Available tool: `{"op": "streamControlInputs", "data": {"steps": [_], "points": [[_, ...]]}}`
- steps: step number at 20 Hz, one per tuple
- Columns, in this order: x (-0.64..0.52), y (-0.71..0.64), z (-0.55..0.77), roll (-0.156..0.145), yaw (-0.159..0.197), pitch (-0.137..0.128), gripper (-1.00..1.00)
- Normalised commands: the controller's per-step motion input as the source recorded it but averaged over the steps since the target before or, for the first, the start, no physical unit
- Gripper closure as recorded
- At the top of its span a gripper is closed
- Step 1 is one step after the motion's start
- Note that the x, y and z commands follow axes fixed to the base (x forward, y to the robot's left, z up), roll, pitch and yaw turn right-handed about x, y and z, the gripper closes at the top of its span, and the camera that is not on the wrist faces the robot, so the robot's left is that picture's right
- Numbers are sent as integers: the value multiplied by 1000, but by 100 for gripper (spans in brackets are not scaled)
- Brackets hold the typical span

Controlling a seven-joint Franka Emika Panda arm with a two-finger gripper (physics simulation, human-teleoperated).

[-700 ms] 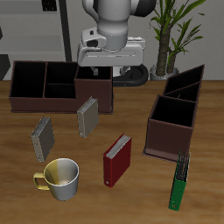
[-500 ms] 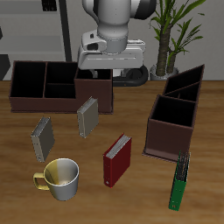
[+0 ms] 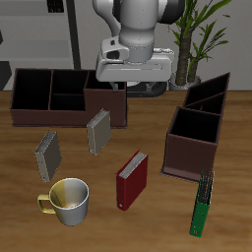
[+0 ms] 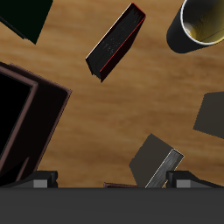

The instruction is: Place the green book into the left desk caddy's left compartment

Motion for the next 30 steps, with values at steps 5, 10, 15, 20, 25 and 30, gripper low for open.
{"op": "streamControlInputs", "data": {"steps": [5,10,15,20,25,30], "points": [[361,551,194,34,7,-47,-100],[444,519,126,18,5,-37,-100],[434,202,139,-28,-31,-27,-100],[396,224,162,-21,-21,-37,-100],[393,237,63,-14,7,-47,-100],[451,242,-106,11,10,-14,-100]]}}
